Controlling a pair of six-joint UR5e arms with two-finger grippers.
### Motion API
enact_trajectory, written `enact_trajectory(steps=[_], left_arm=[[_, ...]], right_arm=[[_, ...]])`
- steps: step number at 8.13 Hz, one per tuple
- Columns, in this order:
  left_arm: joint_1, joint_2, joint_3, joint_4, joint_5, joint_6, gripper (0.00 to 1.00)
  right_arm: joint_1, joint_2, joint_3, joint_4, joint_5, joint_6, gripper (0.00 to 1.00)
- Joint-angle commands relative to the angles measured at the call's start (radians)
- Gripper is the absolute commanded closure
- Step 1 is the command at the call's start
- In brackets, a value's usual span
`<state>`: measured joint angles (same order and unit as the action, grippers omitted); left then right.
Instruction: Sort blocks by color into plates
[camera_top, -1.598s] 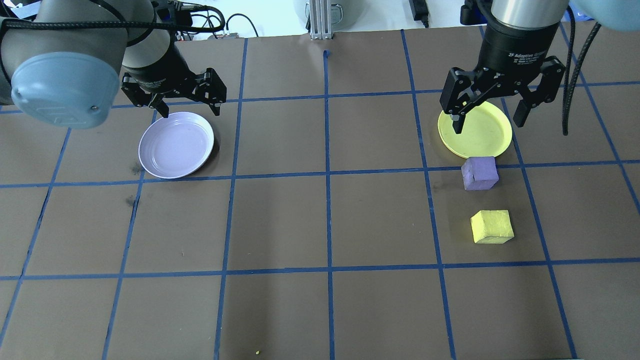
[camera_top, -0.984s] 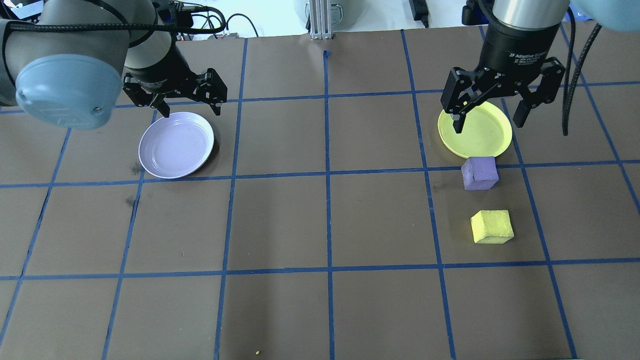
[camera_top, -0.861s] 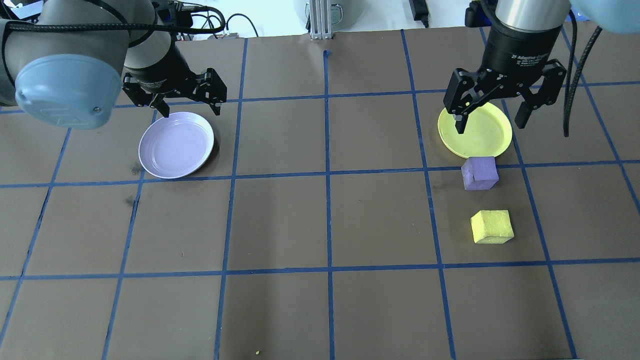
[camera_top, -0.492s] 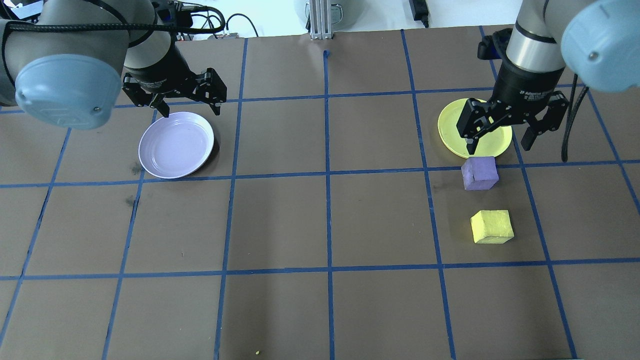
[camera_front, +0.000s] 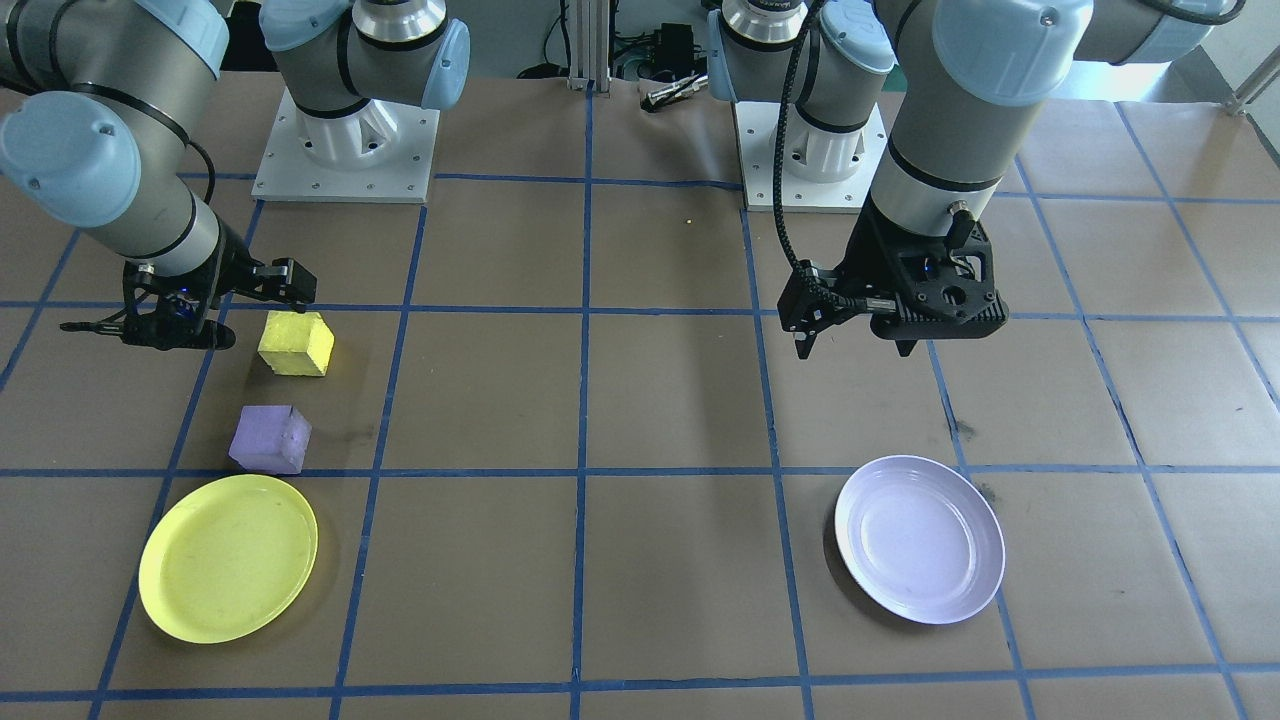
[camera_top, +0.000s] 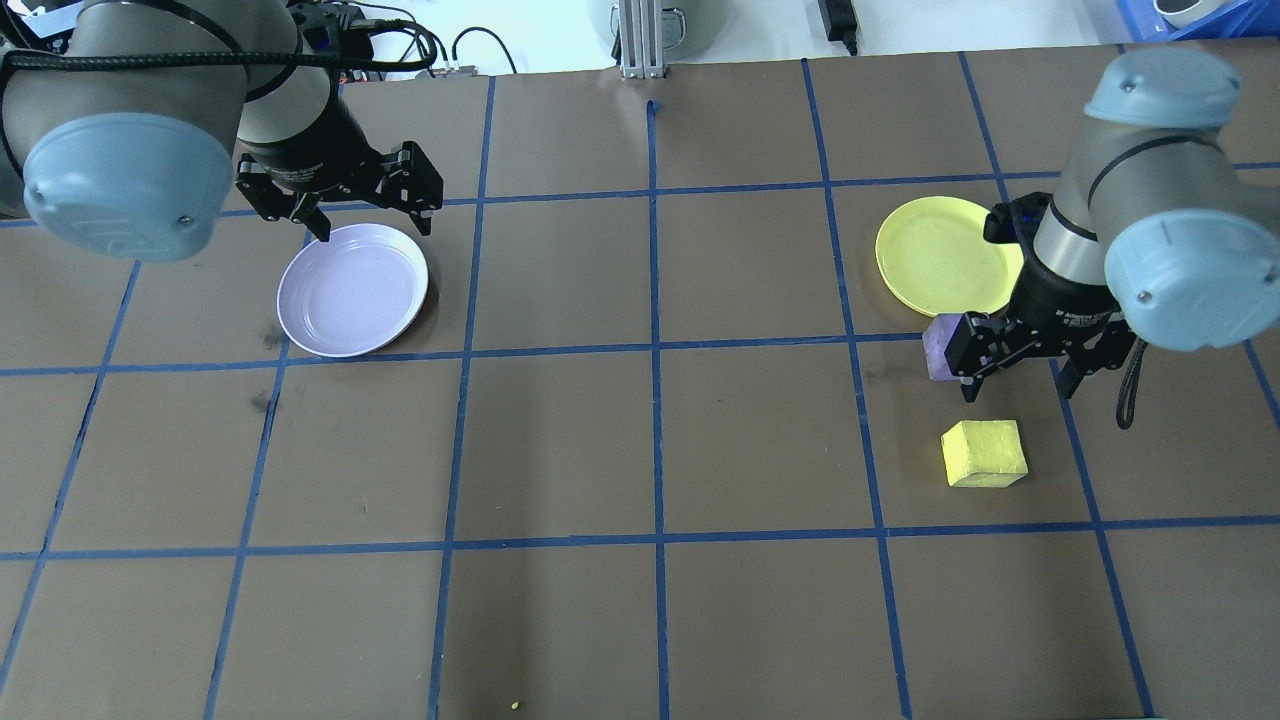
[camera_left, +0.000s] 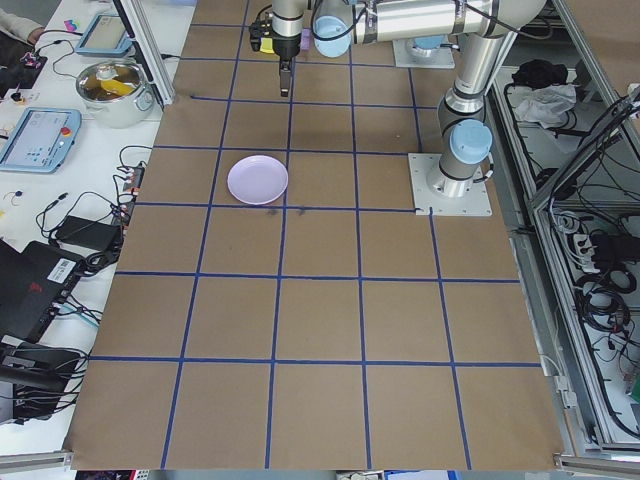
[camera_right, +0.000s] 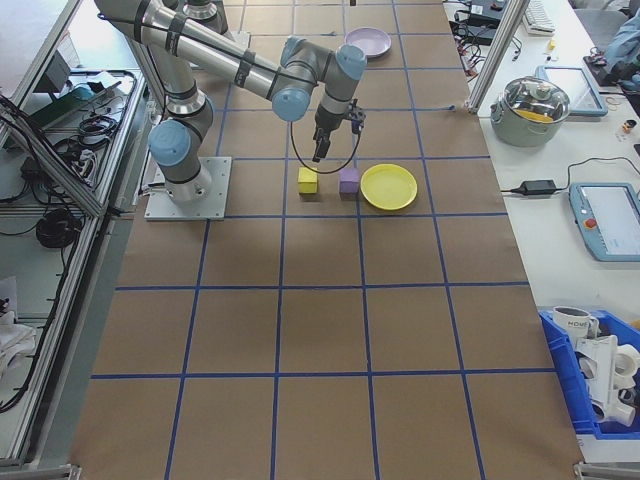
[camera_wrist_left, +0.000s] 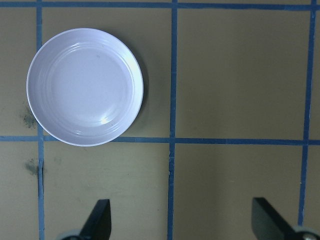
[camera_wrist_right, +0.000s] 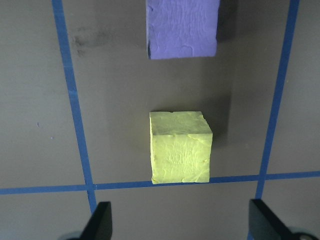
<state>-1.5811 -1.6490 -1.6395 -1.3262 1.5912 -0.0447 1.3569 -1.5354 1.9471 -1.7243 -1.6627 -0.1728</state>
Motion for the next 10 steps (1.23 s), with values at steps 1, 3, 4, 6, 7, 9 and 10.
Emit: enact_trajectory(steps=[1,3,4,6,7,9,10], left_arm=[[0.004,0.001,-0.005,0.013,0.001,0.000,0.00],[0.006,0.002,-0.006,0.021,0.003,0.000,0.00],[0.004,0.000,-0.006,0.022,0.001,0.000,0.00],[0.004,0.000,-0.008,0.022,0.001,0.000,0.00],[0.004,0.000,-0.010,0.022,0.001,0.000,0.00],[0.006,0.001,-0.008,0.024,0.001,0.000,0.00],[0.006,0.000,-0.008,0.022,0.003,0.000,0.00]], right_arm=[[-0.022,0.026,0.110,-0.078,0.004,-0.004,0.00],[-0.022,0.107,0.118,-0.151,-0.002,0.030,0.00],[-0.022,0.147,0.119,-0.172,-0.012,0.032,0.00],[-0.022,0.158,0.130,-0.170,-0.011,0.058,0.00],[-0.022,0.162,0.141,-0.170,-0.014,0.056,0.00],[-0.022,0.164,0.157,-0.176,-0.014,0.058,0.00],[-0.022,0.164,0.157,-0.176,-0.014,0.056,0.00]])
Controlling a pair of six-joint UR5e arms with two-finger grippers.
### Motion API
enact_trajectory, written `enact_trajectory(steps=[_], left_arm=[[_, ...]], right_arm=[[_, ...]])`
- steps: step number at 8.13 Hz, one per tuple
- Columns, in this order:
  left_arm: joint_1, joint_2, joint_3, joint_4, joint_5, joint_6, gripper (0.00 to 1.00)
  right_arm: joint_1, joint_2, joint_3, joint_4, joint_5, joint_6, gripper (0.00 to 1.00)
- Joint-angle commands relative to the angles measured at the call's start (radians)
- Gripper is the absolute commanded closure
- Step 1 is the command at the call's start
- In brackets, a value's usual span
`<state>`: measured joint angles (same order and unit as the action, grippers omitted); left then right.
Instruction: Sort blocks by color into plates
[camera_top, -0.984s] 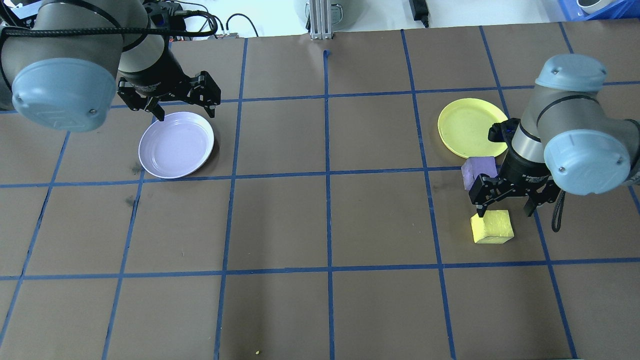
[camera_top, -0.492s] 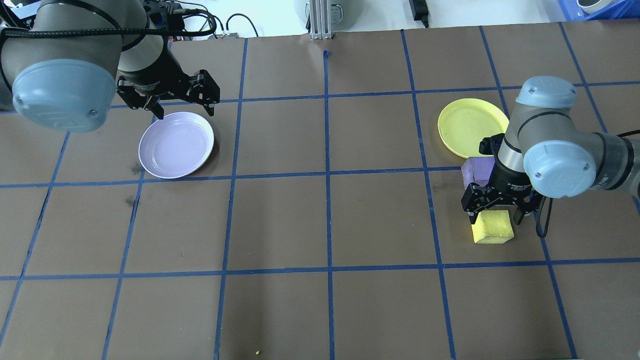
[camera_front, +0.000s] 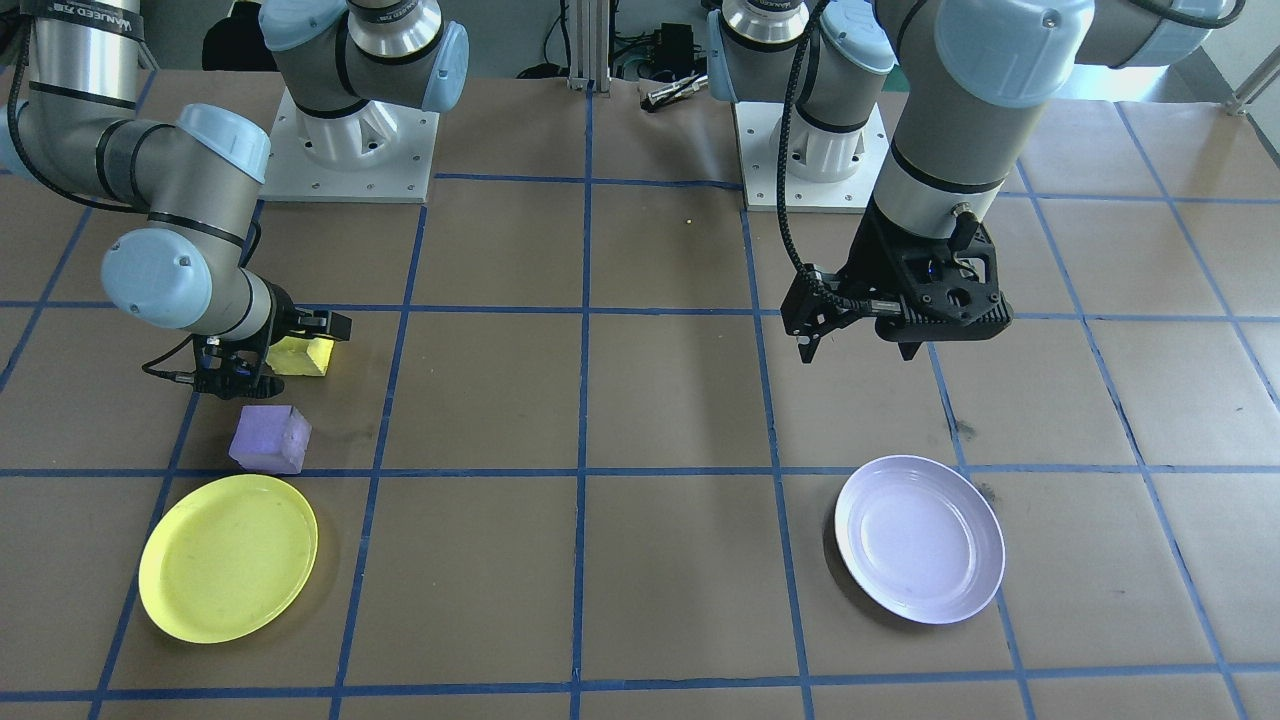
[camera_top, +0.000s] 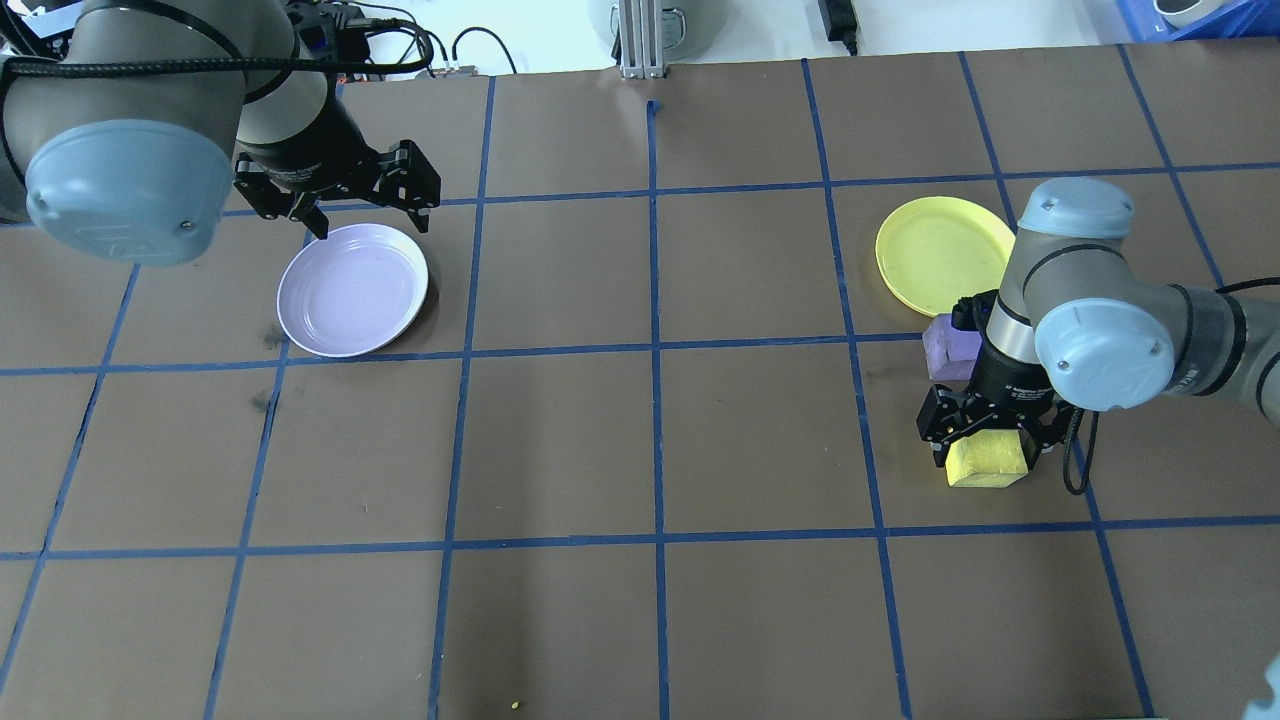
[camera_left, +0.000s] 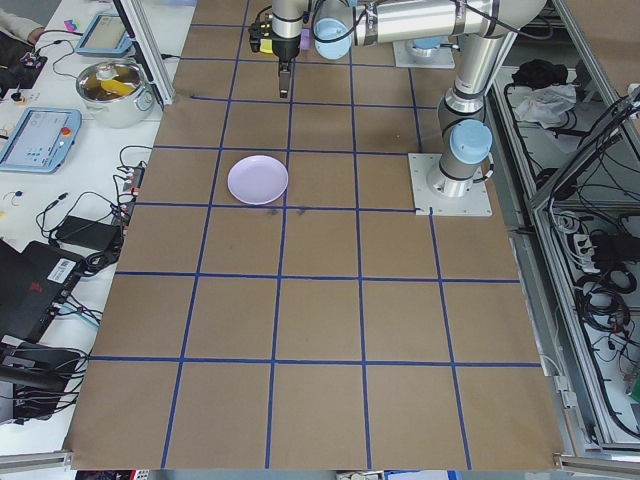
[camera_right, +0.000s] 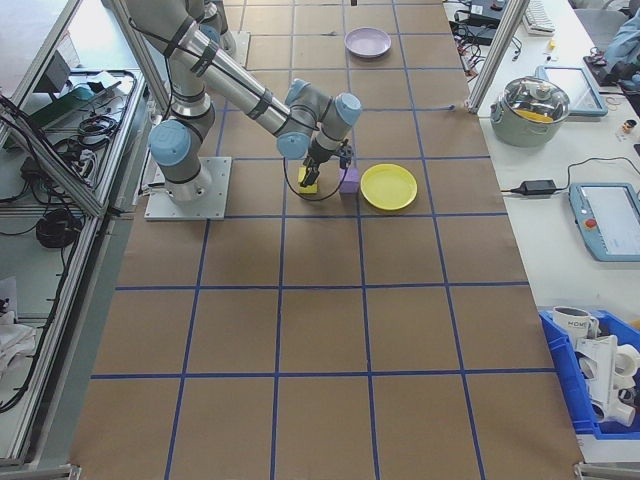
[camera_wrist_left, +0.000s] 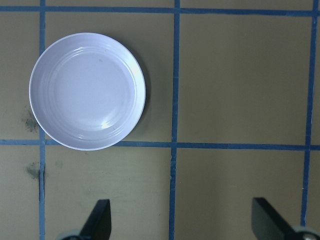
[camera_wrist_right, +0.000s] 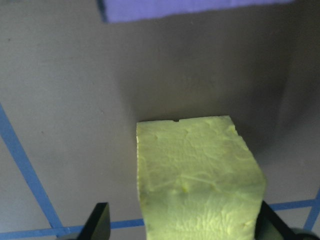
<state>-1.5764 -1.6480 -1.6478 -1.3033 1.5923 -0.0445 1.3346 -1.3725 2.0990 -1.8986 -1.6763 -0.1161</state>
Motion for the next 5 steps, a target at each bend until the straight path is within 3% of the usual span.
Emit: enact_trajectory(steps=[1,2,3,4,5], left_arm=[[0.001,-0.001,0.000,0.001,0.000,0.000,0.00],[0.001,-0.001,0.000,0.001,0.000,0.000,0.00],[0.007,-0.001,0.000,0.001,0.000,0.000,0.00],[0.012,-0.001,0.000,0.001,-0.002,0.000,0.00],[0.012,-0.001,0.000,0.001,-0.002,0.000,0.00]], right_arm=[[0.000,0.001,0.006,-0.004,0.000,-0.002,0.00],[0.000,0.003,0.007,-0.029,0.001,-0.014,0.40],[0.000,0.003,0.004,-0.052,0.001,-0.016,0.72],[0.000,0.000,-0.002,-0.054,0.000,-0.013,0.79],[0.000,-0.010,-0.013,-0.042,-0.005,-0.008,0.78]])
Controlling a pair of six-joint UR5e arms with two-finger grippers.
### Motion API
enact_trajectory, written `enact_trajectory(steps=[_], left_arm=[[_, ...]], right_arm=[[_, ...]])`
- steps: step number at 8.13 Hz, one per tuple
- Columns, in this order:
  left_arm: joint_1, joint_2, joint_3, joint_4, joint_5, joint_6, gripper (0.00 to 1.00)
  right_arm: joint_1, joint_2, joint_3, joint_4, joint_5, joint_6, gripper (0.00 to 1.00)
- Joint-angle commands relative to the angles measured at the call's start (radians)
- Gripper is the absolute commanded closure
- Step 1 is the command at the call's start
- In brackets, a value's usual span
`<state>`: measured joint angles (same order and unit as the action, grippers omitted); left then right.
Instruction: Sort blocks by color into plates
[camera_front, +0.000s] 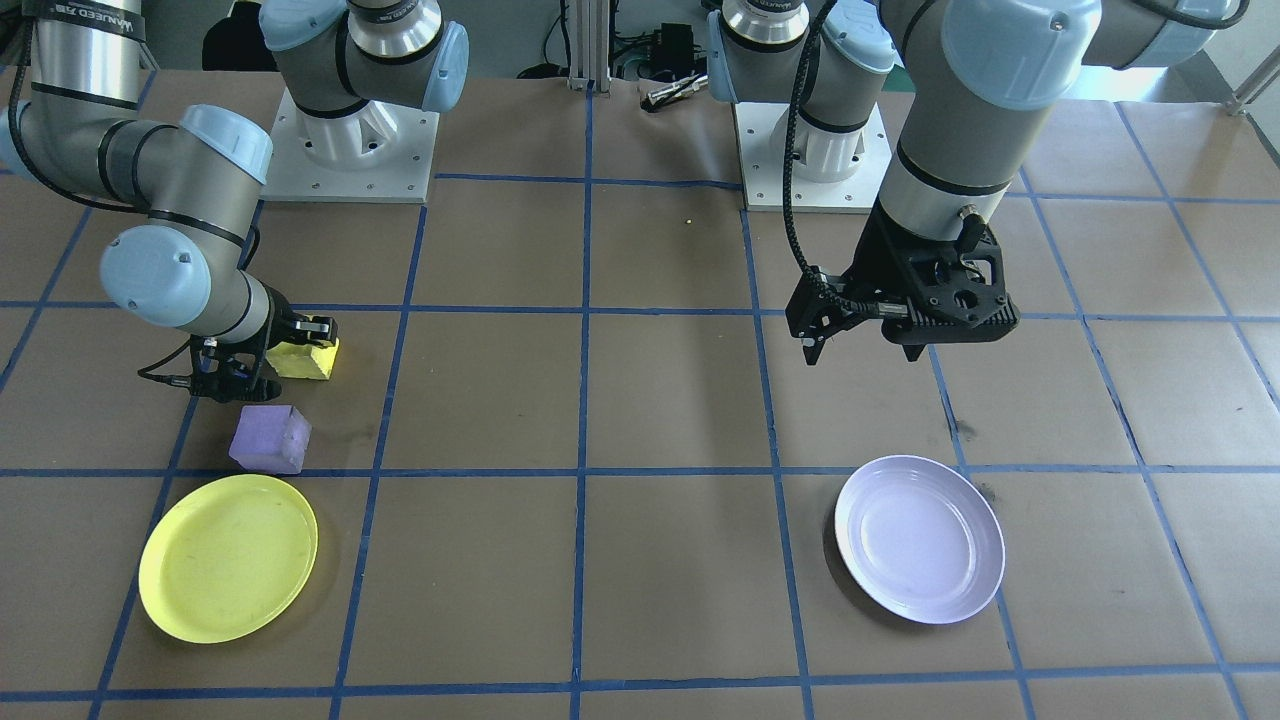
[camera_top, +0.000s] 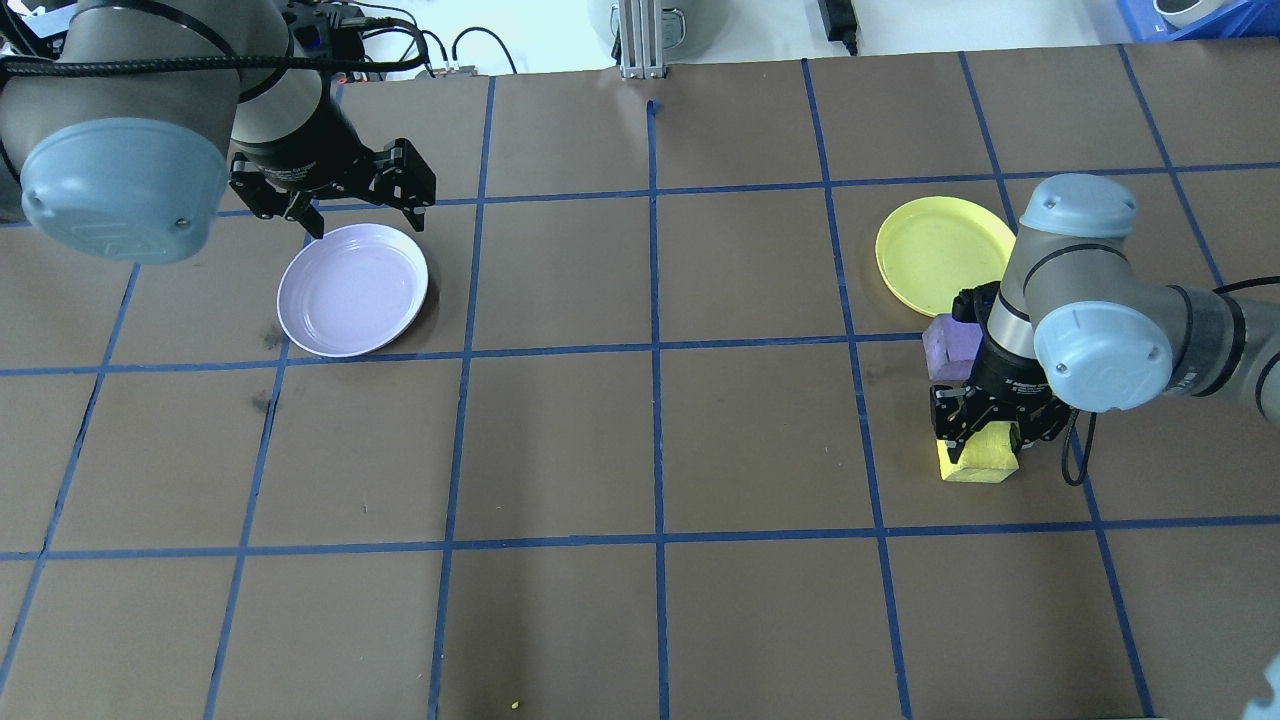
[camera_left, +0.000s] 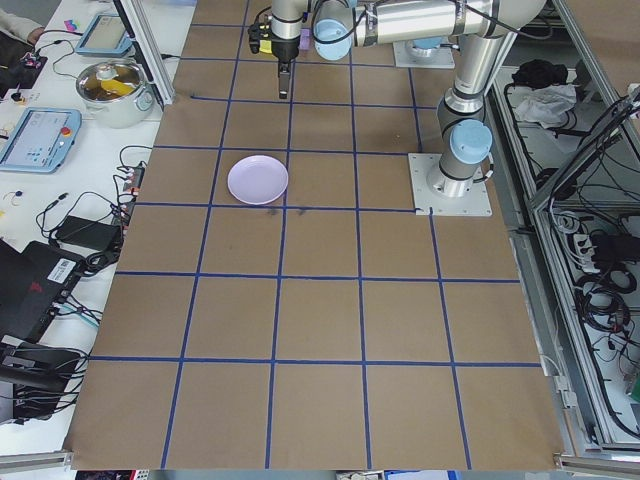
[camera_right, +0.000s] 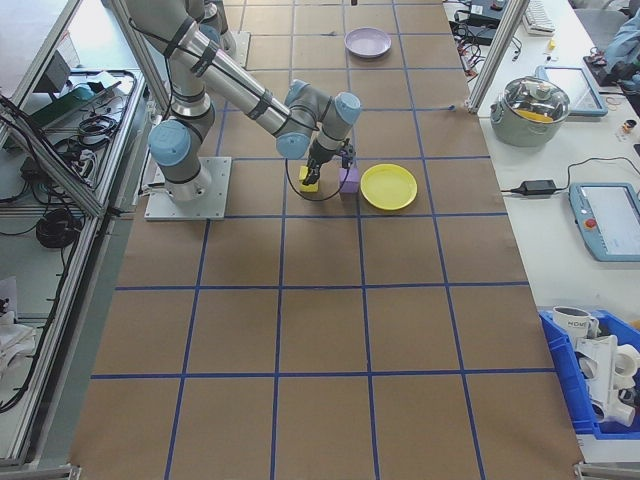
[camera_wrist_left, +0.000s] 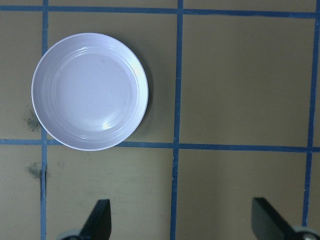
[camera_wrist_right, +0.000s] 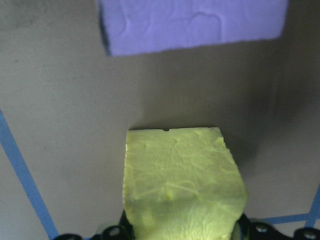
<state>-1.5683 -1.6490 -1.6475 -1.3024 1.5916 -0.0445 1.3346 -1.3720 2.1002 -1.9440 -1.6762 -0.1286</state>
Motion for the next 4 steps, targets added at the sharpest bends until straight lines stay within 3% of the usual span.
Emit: enact_trajectory(steps=[1,3,4], left_arm=[[0.005,0.000,0.000,0.000,-0.001,0.002,0.00],[0.016,0.000,0.000,0.000,-0.002,0.002,0.00],[0.019,0.001,-0.003,-0.001,0.001,0.002,0.00]], right_arm=[[0.000,-0.018,-0.053,0.048,-0.025,0.012,0.76],[0.000,-0.042,-0.228,0.256,-0.016,0.012,0.74],[0.000,-0.026,-0.311,0.305,-0.014,0.012,0.70]])
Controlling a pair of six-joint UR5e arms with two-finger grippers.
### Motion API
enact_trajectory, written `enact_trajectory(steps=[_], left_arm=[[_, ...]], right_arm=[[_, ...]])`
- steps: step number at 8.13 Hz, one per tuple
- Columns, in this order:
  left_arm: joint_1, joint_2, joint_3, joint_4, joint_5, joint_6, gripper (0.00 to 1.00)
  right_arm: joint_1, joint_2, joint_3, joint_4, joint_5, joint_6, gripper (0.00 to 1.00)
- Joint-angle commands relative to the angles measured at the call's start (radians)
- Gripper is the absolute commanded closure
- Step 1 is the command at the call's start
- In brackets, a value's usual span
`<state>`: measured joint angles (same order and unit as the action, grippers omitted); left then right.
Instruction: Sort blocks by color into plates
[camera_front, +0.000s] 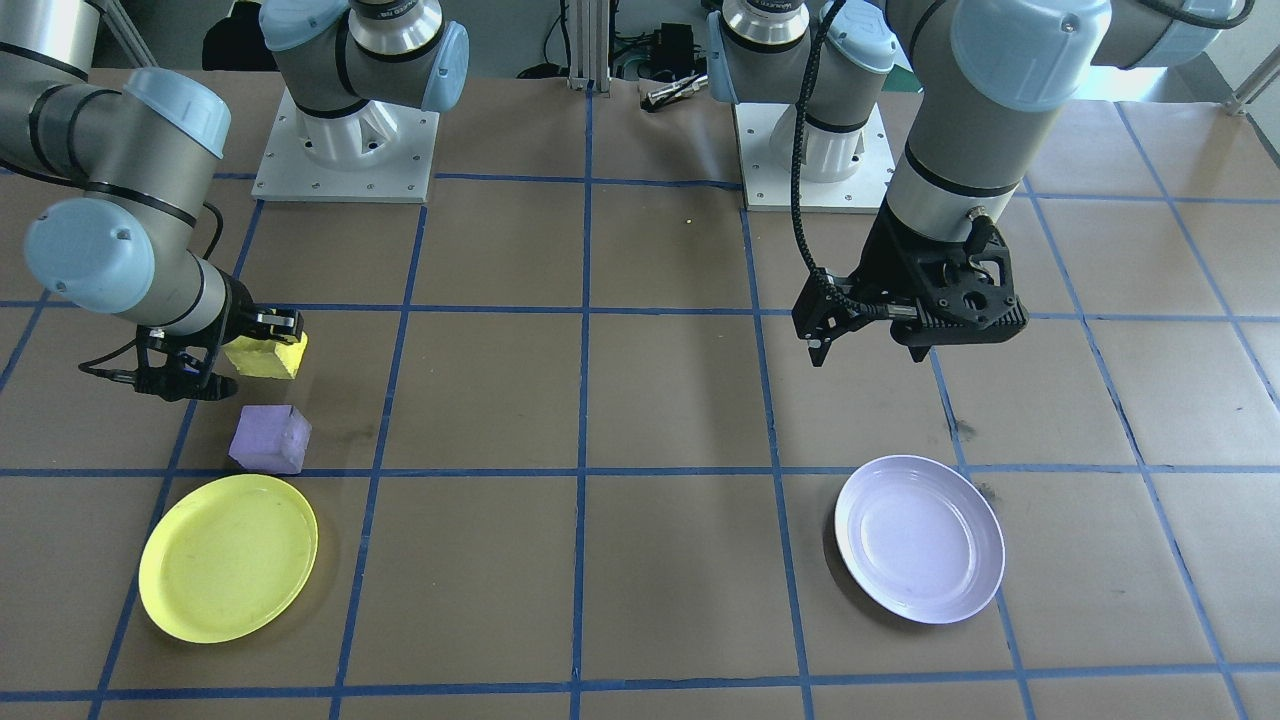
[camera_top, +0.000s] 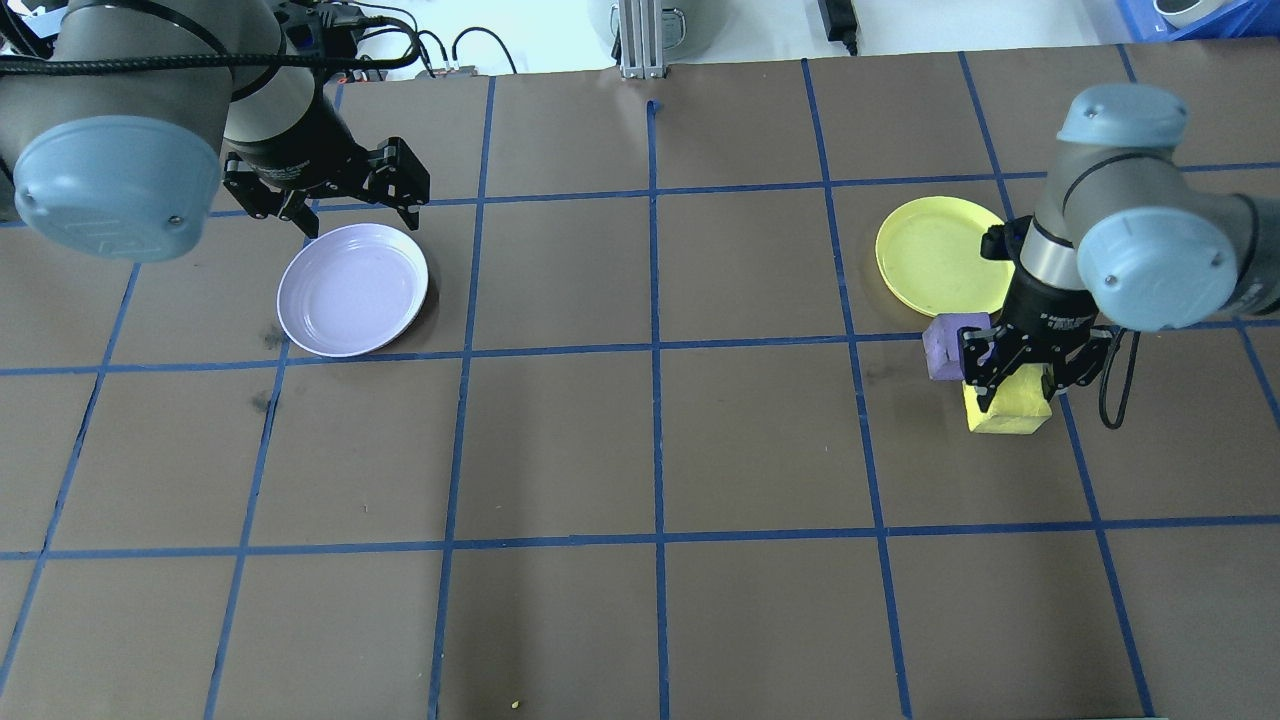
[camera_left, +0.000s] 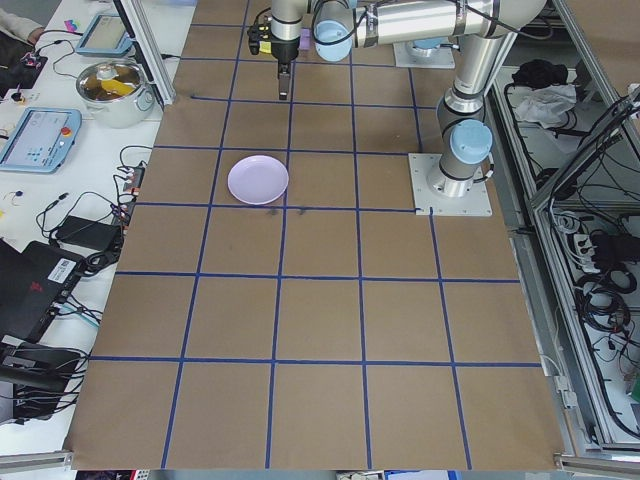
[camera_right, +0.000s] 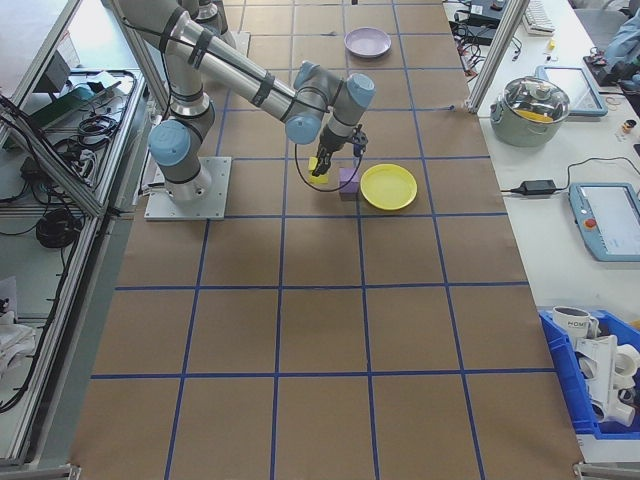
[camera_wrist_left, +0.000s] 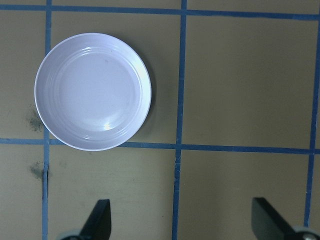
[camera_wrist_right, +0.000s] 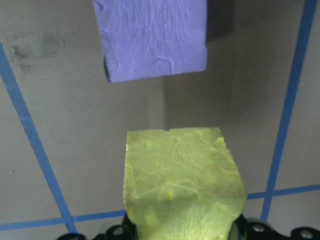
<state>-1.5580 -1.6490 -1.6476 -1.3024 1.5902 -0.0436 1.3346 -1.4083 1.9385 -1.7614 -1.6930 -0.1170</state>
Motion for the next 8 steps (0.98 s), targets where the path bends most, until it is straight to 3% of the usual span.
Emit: enact_trajectory(steps=[1,4,5,6,8], left_arm=[[0.010,0.002,-0.001,0.000,0.004,0.001,0.00],[0.009,0.002,-0.003,0.000,0.002,-0.001,0.00],[0.010,0.002,-0.003,0.000,0.001,-0.001,0.00],[0.009,0.002,-0.003,-0.001,0.005,-0.001,0.00],[0.009,0.003,-0.006,-0.001,0.005,-0.001,0.00]], right_arm=[[0.002,0.056,-0.243,0.152,0.003,-0.003,0.69],[0.014,0.309,-0.545,0.175,0.031,-0.004,0.67],[0.034,0.374,-0.590,0.152,0.054,-0.004,0.67],[0.043,0.421,-0.596,0.078,0.058,-0.004,0.64],[0.045,0.472,-0.581,0.013,0.052,-0.006,0.62]])
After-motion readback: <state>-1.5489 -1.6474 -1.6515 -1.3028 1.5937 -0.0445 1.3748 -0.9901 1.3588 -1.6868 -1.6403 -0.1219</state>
